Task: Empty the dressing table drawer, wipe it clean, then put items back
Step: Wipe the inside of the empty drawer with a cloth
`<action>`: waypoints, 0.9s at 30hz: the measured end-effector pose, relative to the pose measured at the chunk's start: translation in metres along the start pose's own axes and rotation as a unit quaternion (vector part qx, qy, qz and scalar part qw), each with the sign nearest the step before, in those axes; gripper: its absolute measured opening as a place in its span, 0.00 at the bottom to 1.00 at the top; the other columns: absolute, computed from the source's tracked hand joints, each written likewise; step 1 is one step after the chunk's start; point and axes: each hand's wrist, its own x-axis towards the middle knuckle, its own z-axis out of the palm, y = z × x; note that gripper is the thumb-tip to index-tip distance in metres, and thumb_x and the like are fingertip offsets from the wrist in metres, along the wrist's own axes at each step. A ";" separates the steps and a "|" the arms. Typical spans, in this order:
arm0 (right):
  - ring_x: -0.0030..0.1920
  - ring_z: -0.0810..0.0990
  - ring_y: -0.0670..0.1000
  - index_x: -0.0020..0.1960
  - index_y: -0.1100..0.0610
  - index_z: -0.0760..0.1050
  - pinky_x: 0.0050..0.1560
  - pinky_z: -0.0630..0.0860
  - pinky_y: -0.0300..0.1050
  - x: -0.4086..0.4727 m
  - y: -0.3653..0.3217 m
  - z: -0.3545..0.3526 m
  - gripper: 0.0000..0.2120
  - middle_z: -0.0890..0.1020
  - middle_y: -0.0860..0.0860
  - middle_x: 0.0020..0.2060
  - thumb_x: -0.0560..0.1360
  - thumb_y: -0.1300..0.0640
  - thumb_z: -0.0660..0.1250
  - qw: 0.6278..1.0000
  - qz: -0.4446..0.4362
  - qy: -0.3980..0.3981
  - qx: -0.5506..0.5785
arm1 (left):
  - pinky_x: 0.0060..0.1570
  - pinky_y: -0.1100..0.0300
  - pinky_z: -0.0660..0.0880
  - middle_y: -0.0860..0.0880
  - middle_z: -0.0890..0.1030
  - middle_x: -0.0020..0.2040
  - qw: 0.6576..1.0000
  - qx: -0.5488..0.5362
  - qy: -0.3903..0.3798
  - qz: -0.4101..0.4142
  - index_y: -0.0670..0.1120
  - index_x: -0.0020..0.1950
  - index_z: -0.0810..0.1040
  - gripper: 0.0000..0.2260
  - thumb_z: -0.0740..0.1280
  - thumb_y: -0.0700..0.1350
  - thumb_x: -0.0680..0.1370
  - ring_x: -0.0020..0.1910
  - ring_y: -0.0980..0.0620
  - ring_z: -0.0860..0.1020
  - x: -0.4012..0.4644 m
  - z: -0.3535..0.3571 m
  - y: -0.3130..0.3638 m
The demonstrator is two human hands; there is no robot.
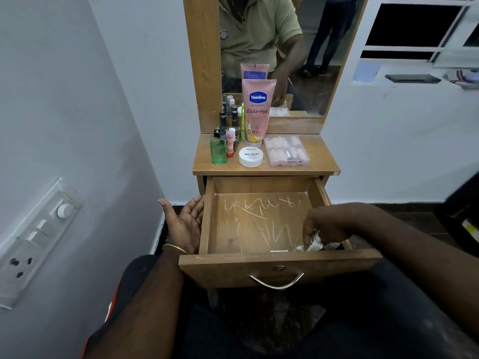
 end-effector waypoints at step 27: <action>0.58 0.77 0.42 0.61 0.44 0.81 0.54 0.70 0.34 -0.016 -0.112 -0.002 0.23 0.81 0.42 0.58 0.73 0.66 0.69 0.931 -0.261 0.256 -0.017 | 0.74 0.44 0.61 0.45 0.76 0.69 1.000 -0.020 0.014 0.004 0.42 0.74 0.67 0.52 0.45 0.80 0.67 0.68 0.45 0.73 0.004 0.000 -0.002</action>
